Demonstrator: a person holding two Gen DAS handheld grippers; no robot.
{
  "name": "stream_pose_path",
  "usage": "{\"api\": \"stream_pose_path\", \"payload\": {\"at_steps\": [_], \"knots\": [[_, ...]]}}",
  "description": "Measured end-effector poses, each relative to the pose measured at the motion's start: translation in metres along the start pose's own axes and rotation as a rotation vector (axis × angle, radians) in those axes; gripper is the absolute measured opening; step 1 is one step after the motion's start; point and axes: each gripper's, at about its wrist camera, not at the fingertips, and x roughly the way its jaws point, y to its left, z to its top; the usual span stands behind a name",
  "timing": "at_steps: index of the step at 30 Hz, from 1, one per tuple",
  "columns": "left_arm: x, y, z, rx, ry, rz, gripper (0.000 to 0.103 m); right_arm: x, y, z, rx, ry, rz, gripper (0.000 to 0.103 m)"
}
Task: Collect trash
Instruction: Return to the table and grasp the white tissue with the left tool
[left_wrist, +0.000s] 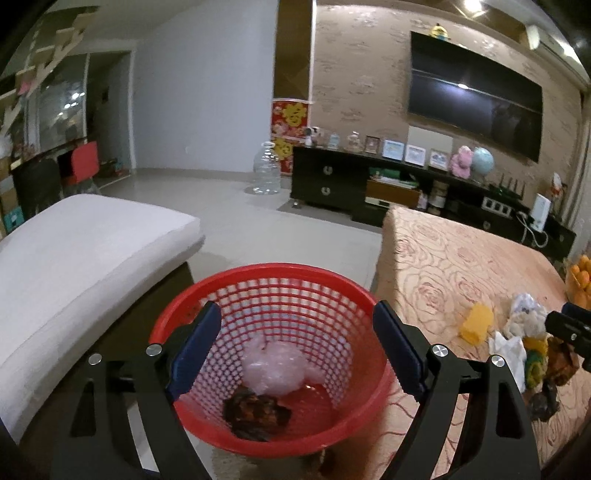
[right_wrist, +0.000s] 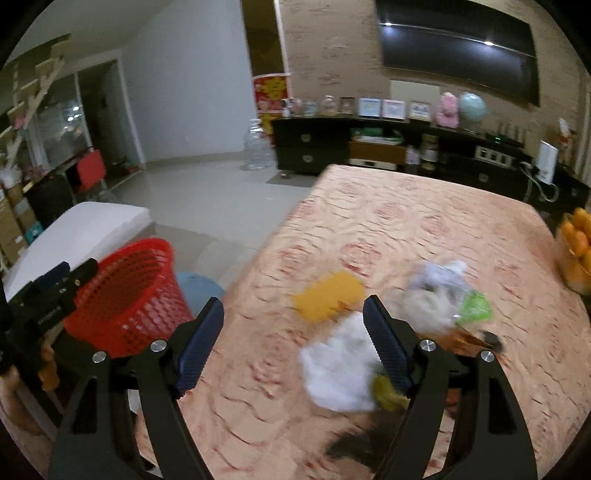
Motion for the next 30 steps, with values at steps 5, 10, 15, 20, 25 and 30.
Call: {"api": "stream_pose_path", "payload": {"at_steps": [5, 10, 15, 20, 25, 30], "knots": [[-0.001, -0.024, -0.005, 0.049, 0.001, -0.027, 0.081, -0.019, -0.045, -0.014, 0.071, -0.013, -0.072, 0.079], [0.003, -0.050, -0.012, 0.092, 0.027, -0.079, 0.081, -0.032, -0.088, -0.031, 0.142, -0.027, -0.170, 0.082], [0.007, -0.082, -0.021, 0.157, 0.065, -0.140, 0.081, -0.031, -0.118, -0.047, 0.255, -0.003, -0.173, 0.083], [0.015, -0.122, -0.031, 0.235, 0.128, -0.250, 0.081, -0.024, -0.124, -0.052, 0.289, 0.018, -0.177, 0.083], [0.024, -0.164, -0.042, 0.308, 0.202, -0.383, 0.081, -0.021, -0.132, -0.051, 0.303, 0.025, -0.176, 0.083], [0.038, -0.211, -0.060, 0.432, 0.253, -0.455, 0.081, -0.019, -0.137, -0.052, 0.321, 0.036, -0.176, 0.083]]}}
